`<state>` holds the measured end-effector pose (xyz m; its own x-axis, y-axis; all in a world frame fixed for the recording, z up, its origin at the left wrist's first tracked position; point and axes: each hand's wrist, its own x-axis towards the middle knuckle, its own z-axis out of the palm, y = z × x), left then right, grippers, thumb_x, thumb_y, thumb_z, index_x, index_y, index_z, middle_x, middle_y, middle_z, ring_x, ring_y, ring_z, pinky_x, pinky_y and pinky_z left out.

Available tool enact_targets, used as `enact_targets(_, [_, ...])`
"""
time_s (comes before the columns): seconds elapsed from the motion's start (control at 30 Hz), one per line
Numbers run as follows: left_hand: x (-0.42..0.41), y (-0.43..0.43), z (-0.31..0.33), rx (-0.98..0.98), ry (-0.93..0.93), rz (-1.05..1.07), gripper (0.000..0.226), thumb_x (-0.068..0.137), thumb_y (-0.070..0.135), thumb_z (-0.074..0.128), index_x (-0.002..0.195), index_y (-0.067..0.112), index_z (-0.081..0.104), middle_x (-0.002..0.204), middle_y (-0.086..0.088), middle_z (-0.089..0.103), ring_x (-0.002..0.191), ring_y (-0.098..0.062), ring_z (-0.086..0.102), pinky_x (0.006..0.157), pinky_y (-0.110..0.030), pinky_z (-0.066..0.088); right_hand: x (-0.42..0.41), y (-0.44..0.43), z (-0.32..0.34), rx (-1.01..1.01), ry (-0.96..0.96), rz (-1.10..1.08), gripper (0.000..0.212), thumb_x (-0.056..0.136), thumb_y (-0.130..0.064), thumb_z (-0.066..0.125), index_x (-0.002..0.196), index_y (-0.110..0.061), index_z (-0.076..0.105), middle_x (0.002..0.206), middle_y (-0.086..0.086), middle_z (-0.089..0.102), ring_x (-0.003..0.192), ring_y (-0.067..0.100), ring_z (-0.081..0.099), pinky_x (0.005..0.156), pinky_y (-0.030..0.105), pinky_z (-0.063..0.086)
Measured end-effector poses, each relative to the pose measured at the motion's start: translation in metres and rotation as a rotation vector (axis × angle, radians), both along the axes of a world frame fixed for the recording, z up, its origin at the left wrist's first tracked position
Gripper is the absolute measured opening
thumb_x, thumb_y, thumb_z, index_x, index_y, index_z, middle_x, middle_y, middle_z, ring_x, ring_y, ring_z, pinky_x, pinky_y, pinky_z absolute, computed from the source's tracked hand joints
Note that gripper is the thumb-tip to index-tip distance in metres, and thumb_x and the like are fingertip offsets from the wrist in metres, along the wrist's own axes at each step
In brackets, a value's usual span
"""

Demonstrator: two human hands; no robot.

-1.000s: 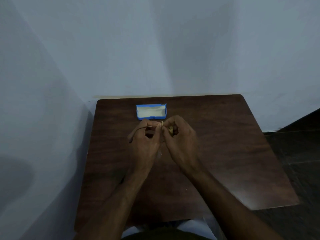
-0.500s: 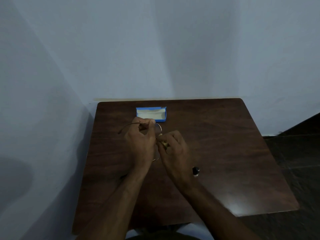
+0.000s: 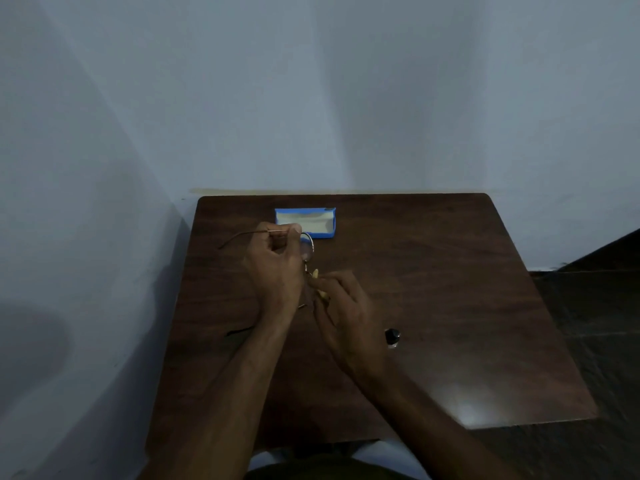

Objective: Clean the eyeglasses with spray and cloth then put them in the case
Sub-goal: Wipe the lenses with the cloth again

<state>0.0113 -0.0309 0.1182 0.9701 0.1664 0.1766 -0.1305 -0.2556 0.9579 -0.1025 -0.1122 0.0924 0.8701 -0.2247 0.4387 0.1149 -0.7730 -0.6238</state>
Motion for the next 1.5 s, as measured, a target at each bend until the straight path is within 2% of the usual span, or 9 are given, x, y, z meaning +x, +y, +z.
enact_targets(0.23, [-0.006,-0.003,0.002,-0.055,0.019,0.011,0.014,0.097,0.017,0.076,0.093,0.004,0.072,0.078,0.015,0.069,0.071,0.011,0.068,0.063,-0.007,0.048,0.007,-0.003,0.004,-0.004,-0.004,-0.025,0.022,0.096,-0.007,0.066,0.118,-0.010,0.070,0.115,0.003,0.063,0.095,0.010,0.062,0.073,0.030,0.056])
enact_targets(0.47, [-0.002,-0.006,0.003,-0.194,0.067,0.050,0.012,0.096,0.018,0.076,0.090,0.009,0.072,0.069,0.013,0.074,0.070,-0.002,0.073,0.069,-0.029,0.061,-0.017,-0.003,-0.002,0.033,0.014,0.054,0.016,0.098,-0.007,0.065,0.113,-0.010,0.069,0.114,0.001,0.062,0.096,0.014,0.064,0.077,0.037,0.055])
enact_targets(0.63, [0.005,-0.012,0.000,-0.547,0.296,-0.033,0.012,0.097,0.016,0.075,0.099,0.004,0.073,0.080,0.000,0.079,0.077,-0.013,0.077,0.076,-0.045,0.067,-0.033,-0.013,0.000,0.503,0.073,-0.079,0.019,0.091,-0.004,0.075,0.106,-0.017,0.073,0.101,-0.008,0.073,0.094,0.014,0.071,0.082,0.038,0.060])
enact_targets(0.73, [0.002,-0.018,-0.003,-0.799,0.491,-0.086,0.020,0.098,0.019,0.075,0.109,0.002,0.074,0.100,-0.007,0.080,0.099,-0.019,0.079,0.084,-0.043,0.067,-0.045,-0.046,0.006,0.810,0.086,-0.216,0.024,0.092,-0.001,0.074,0.111,-0.017,0.073,0.105,0.000,0.077,0.097,0.019,0.074,0.083,0.036,0.062])
enact_targets(0.87, [-0.005,-0.025,-0.012,-0.972,0.669,-0.148,0.024,0.099,0.017,0.072,0.118,0.003,0.073,0.120,-0.013,0.078,0.106,-0.021,0.078,0.092,-0.039,0.064,-0.064,-0.112,-0.010,0.956,0.025,-0.396,0.021,0.094,-0.001,0.072,0.113,-0.009,0.074,0.105,0.011,0.077,0.096,0.025,0.074,0.080,0.037,0.062])
enact_targets(0.97, [-0.008,-0.029,-0.016,-1.023,0.789,-0.240,0.016,0.101,0.016,0.067,0.109,0.005,0.075,0.107,-0.007,0.081,0.109,-0.021,0.077,0.106,-0.039,0.057,-0.079,-0.151,-0.047,0.894,0.114,-0.544,0.014,0.094,-0.008,0.074,0.108,-0.012,0.076,0.097,0.010,0.078,0.091,0.029,0.074,0.076,0.044,0.061])
enact_targets(1.1, [-0.016,-0.030,-0.023,-1.017,0.891,-0.293,0.019,0.101,0.016,0.066,0.116,0.008,0.073,0.110,-0.004,0.079,0.105,-0.017,0.078,0.105,-0.036,0.056,-0.097,-0.184,-0.106,0.670,0.344,-0.666,0.010,0.092,-0.020,0.074,0.102,-0.020,0.077,0.093,0.000,0.078,0.090,0.023,0.074,0.083,0.052,0.062])
enact_targets(1.3, [-0.027,-0.020,-0.032,-0.998,0.971,-0.236,0.016,0.099,0.014,0.068,0.113,0.009,0.073,0.106,-0.005,0.082,0.107,-0.020,0.079,0.108,-0.040,0.055,-0.092,-0.191,-0.130,0.420,0.479,-0.646,0.006,0.096,-0.019,0.067,0.092,-0.024,0.068,0.081,-0.007,0.069,0.080,0.021,0.068,0.070,0.034,0.048])
enact_targets(1.5, [-0.030,-0.011,-0.034,-0.991,0.981,-0.207,0.013,0.100,0.013,0.065,0.110,0.011,0.073,0.104,-0.003,0.081,0.108,-0.020,0.078,0.108,-0.042,0.055,-0.081,-0.190,-0.142,0.252,0.628,-0.584,0.017,0.102,-0.037,0.056,0.086,-0.029,0.053,0.082,-0.001,0.067,0.075,0.026,0.064,0.065,0.040,0.052])
